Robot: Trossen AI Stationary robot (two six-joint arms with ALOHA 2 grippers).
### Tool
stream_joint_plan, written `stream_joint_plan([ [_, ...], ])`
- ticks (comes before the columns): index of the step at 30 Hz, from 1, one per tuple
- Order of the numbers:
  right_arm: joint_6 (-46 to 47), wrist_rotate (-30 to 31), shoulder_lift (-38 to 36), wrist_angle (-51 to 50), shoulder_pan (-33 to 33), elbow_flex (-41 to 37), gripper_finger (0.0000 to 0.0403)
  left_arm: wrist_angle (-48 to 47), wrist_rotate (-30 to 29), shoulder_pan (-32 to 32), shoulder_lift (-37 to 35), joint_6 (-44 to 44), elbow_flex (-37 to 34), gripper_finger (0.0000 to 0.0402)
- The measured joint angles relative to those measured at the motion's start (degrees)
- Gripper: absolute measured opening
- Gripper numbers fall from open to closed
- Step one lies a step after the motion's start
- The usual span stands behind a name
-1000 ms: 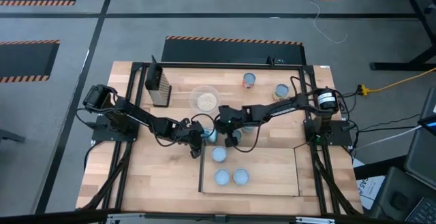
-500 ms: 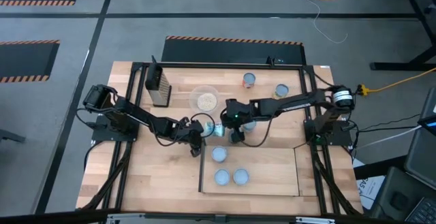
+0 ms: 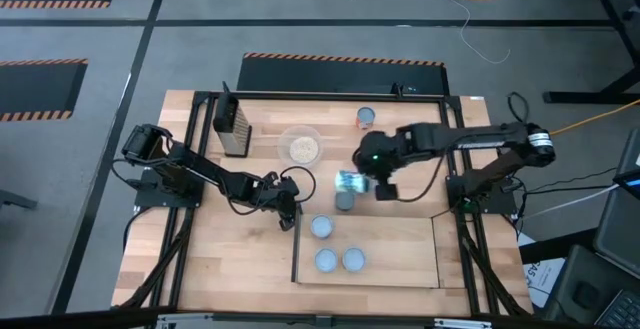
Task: Pick and place cans onto a shelf
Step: Put the canned mixed vegetables on the shelf
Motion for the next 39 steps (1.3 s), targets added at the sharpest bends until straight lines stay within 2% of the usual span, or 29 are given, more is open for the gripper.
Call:
stream_joint_plan([
  [4, 4.4, -1.9, -1.0, -15.3, 0.0, 5.8, 0.0009, 0.0, 0.0, 0.0, 0.0, 0.0, 0.0, 0.0135],
  [7, 7.3, -4.7, -1.1, -22.4, 0.0, 7.7, 0.0009, 0.0, 0.0, 0.0, 0.0, 0.0, 0.0, 0.0135],
  [14, 12.9, -9.0, -1.3, -32.8, 0.0, 4.6, 0.0009, 0.2, 0.0, 0.0, 0.0, 0.6, 0.0, 0.0135],
  [17, 14.0, -9.1, -1.3, -33.0, -0.1, 1.8, 0.0009, 0.3, 0.0, 0.0, 0.0, 1.5, 0.0, 0.0135],
  [21, 14.0, -12.8, -1.2, -33.0, -0.2, -2.7, 0.0009, 0.3, 0.0, 0.0, 0.0, 1.6, 0.0, 0.0135],
  [31, 14.8, -13.0, -0.9, -31.6, -2.5, -14.8, 0.0010, 0.3, 0.0, 0.0, 0.0, 1.6, 0.0, 0.0135],
  [39, 15.5, -12.9, -0.9, -26.8, -6.2, -20.0, 0.0010, 0.4, 0.0, 0.0, 0.0, 1.6, 0.0, 0.0135],
])
